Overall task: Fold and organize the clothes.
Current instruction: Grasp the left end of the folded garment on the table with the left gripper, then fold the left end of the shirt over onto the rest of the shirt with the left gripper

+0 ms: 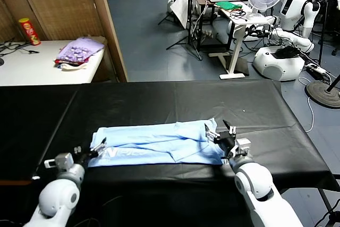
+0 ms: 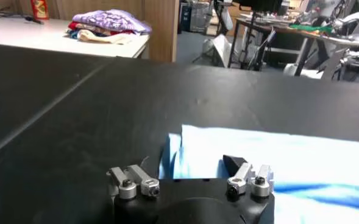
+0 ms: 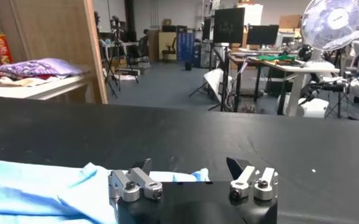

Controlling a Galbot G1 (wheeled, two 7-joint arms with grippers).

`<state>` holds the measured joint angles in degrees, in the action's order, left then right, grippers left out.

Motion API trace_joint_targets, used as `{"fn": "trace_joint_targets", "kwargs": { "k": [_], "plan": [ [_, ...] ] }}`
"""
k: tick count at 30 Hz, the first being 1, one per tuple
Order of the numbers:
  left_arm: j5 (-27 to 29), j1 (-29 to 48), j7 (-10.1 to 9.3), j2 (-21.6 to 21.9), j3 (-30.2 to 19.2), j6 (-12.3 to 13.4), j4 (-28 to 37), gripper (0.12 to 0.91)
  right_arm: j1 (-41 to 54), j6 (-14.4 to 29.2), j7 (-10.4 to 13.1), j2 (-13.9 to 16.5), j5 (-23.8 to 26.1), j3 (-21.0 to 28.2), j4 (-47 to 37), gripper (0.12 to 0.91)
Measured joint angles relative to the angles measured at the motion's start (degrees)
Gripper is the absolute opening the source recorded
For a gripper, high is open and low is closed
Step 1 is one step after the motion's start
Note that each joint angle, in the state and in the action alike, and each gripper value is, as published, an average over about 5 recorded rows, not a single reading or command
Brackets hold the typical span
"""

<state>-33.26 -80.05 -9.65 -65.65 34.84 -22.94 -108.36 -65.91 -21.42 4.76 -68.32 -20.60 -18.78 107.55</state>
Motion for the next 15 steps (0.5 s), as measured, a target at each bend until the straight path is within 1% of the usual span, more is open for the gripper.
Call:
{"fn": "trace_joint_targets", "kwargs": {
  "k": [3, 4, 6, 7, 9, 10, 11, 15],
  "plan": [
    [0.35, -0.96, -0.01, -0.81, 0.07, 0.23, -0.44, 0.527, 0.0, 0.12, -0.07, -0.07, 0.14, 0.14, 0.04, 0.798],
    [0.42, -1.15, -0.04, -1.07, 0.09, 0.27, -0.54, 0.46, 0.0, 0.16, -0.09, -0.1, 0.21, 0.19, 0.05, 0.798],
    [0.68, -1.34, -0.09, -1.6, 0.11, 0.28, -0.67, 0.359, -0.02, 0.26, -0.15, -0.13, 0.39, 0.26, 0.08, 0.798],
    [0.96, -1.34, -0.1, -1.83, 0.1, 0.26, -0.7, 0.293, -0.03, 0.31, -0.18, -0.14, 0.5, 0.28, 0.11, 0.798],
    [2.1, -1.21, -0.11, -2.15, 0.08, 0.17, -0.67, 0.203, -0.08, 0.38, -0.23, -0.17, 0.69, 0.31, 0.23, 0.798],
    [3.0, -1.09, -0.1, -2.23, 0.06, 0.06, -0.6, 0.169, -0.11, 0.41, -0.24, -0.18, 0.76, 0.31, 0.33, 0.798],
    [4.13, -0.96, -0.05, -2.22, 0.05, -0.08, -0.49, 0.152, -0.15, 0.41, -0.24, -0.19, 0.79, 0.29, 0.48, 0.798],
    [10.41, -0.79, 0.34, -1.54, 0.44, -0.5, 0.22, 0.157, -0.37, 0.31, -0.15, -0.22, 0.8, 0.02, 1.24, 0.798]
  ]
}}
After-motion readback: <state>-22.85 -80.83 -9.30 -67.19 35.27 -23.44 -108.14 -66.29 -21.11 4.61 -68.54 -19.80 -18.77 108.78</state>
